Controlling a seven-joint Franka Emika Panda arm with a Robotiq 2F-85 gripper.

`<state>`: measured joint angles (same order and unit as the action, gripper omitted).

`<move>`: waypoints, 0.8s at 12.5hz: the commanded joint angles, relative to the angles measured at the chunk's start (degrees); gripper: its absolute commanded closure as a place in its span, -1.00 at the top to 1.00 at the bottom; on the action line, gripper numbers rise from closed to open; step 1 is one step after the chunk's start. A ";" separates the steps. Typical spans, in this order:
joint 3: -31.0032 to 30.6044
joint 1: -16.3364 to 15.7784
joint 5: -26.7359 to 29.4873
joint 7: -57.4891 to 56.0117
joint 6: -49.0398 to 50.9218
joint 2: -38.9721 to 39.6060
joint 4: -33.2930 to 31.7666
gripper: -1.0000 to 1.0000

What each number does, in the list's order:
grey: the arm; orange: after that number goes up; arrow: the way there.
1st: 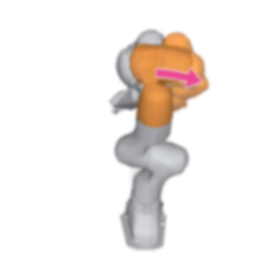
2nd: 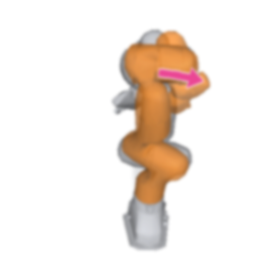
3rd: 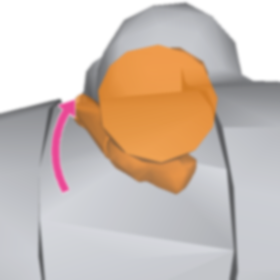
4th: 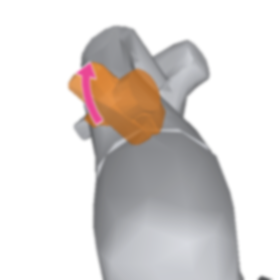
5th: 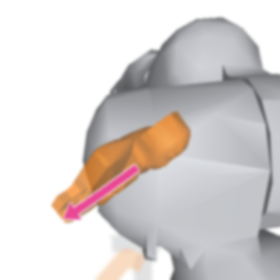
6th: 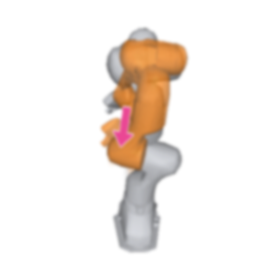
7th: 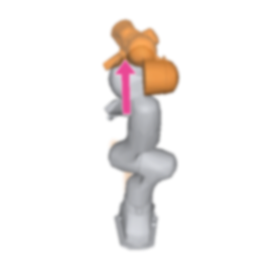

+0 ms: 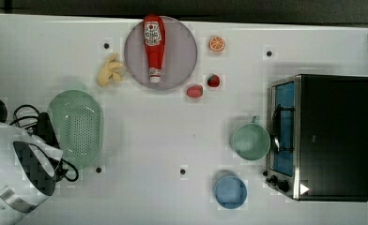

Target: Drag strainer left to right.

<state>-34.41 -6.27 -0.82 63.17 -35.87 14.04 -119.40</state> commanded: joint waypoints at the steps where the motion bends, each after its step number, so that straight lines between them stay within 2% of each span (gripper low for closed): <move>1: 2.74 2.67 -1.31 10.56 -7.83 6.65 -0.16 1.00; 5: 5.28 1.88 -2.36 10.57 -21.46 16.46 -0.42 1.00; 10: 10.40 -0.66 -4.02 10.58 -24.13 19.80 -1.35 1.00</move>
<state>-22.91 -6.24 -5.11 71.34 -59.03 36.73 -121.31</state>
